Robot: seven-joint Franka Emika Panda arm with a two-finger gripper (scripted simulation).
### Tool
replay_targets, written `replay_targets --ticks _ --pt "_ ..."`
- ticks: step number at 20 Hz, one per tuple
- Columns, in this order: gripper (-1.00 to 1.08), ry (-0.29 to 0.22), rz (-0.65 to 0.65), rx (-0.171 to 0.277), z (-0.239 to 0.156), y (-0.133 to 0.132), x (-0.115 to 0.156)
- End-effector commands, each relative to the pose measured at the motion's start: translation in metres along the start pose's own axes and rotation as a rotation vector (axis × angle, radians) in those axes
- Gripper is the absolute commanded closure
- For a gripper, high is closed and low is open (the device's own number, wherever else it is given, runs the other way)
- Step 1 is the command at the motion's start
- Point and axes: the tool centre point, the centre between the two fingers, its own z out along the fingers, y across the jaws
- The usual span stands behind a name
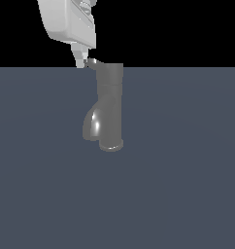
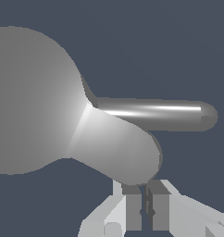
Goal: Turn on the faucet by rotating a designated handle.
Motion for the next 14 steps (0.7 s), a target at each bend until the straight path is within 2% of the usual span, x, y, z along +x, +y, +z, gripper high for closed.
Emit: replay_targets --ticks 1,7,8,9,14 --pt "1.08 0.003 0.041 -0.002 0.000 0.001 0.033" --pt "1.08 0.003 0.048 -0.003 0.000 0.011 0.064" --pt "1.08 0.003 0.048 -0.003 0.000 0.011 0.064" --pt "1.08 0.003 -0.005 -0.002 0.000 0.013 0.033" --pt "1.08 0.003 0.013 -0.002 0.000 0.001 0.063"
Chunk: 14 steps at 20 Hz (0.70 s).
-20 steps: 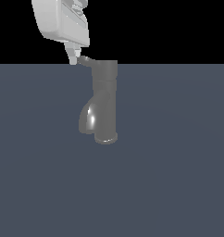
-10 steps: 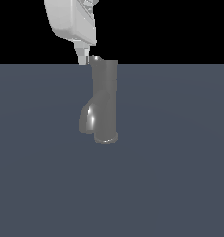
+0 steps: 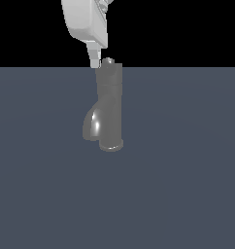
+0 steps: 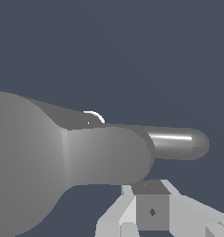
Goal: Turn on the faucet by rotating a designated handle.
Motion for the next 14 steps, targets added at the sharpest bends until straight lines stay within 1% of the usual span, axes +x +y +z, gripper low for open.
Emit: replay_targets --ticks 1,11,12,13,14 --pt "1.08 0.000 0.043 0.005 0.000 -0.010 0.032" --pt "1.08 0.000 0.074 0.004 0.000 -0.029 0.087" --pt "1.08 0.000 0.074 0.004 0.000 -0.029 0.087" --pt "1.08 -0.007 -0.006 -0.005 0.000 -0.022 0.039" --pt "1.08 -0.007 -0.003 -0.005 0.000 -0.025 0.042"
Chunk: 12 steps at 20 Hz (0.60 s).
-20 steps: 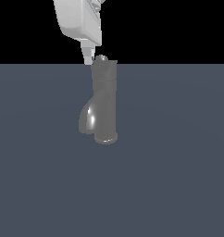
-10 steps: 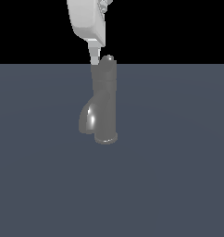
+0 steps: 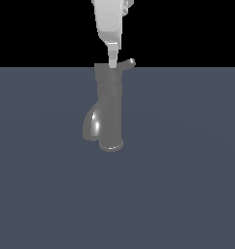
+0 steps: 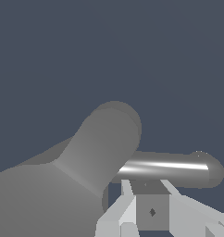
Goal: Turn on the faucet by rotating a designated handle.
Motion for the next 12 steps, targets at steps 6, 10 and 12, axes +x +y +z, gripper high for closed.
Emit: replay_targets --ticks 6,10,12 --pt "1.08 0.000 0.023 0.004 0.000 -0.020 0.018" --pt "1.08 0.002 0.036 0.005 0.000 -0.031 0.029" --pt "1.08 0.002 0.042 0.006 0.000 -0.036 0.034"
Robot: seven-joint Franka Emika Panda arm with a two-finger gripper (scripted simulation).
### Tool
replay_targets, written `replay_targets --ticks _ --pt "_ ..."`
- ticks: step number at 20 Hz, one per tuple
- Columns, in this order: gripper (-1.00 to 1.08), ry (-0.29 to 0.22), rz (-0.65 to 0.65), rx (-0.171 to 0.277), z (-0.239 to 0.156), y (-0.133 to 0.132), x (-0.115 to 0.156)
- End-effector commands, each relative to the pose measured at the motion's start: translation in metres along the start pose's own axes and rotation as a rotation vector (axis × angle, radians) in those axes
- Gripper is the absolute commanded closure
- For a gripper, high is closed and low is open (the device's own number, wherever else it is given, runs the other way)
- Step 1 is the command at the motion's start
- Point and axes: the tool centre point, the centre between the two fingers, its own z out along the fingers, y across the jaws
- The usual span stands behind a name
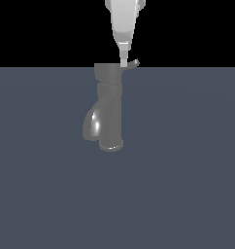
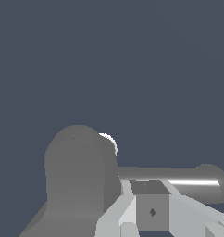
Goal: Turn on the faucet by rotating a designated handle.
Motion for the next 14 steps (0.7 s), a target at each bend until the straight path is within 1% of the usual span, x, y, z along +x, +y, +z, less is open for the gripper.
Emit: replay_targets --ticks 1,14 --pt "1.08 -0.002 0.016 0.027 0.000 -0.021 0.010" --pt "1.08 0.000 0.050 0.031 -0.001 -0.051 0.038"
